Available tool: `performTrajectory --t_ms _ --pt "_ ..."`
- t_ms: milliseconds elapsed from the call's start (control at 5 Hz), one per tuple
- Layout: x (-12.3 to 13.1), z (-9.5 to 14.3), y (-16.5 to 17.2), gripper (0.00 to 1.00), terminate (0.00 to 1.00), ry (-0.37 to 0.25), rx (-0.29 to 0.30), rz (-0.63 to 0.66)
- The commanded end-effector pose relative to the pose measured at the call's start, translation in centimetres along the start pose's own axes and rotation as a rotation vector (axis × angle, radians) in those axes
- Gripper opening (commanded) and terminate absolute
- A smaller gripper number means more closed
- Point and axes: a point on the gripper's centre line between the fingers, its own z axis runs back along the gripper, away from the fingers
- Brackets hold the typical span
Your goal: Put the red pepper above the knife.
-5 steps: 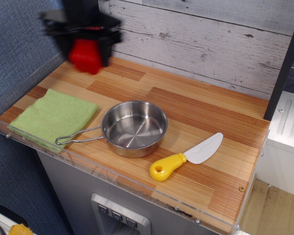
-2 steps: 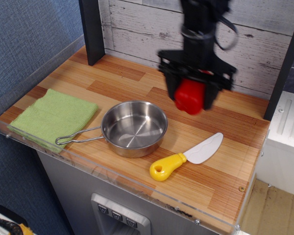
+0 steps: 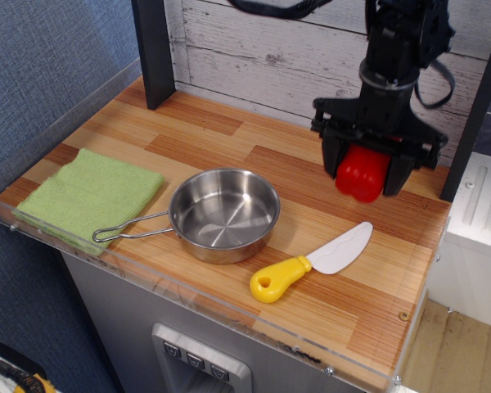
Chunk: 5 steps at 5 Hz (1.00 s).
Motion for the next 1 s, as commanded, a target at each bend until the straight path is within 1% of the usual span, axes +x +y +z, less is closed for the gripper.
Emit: performTrajectory --t_ms 0,200,400,600,800 --pt "4.2 -0.3 0.0 0.00 0.00 -0.067 -0.001 0.072" --pt "3.5 -2.8 0.2 0.00 0.00 0.004 -0.008 0.089" --pt "1.3 -4.1 0.0 0.00 0.00 0.063 -0.016 0.095" --pt "0.0 -4.4 -0.2 0.00 0.00 0.088 -0.022 0.091" --pt "-0.3 -4.0 0.1 0.00 0.00 0.096 -0.036 0.068"
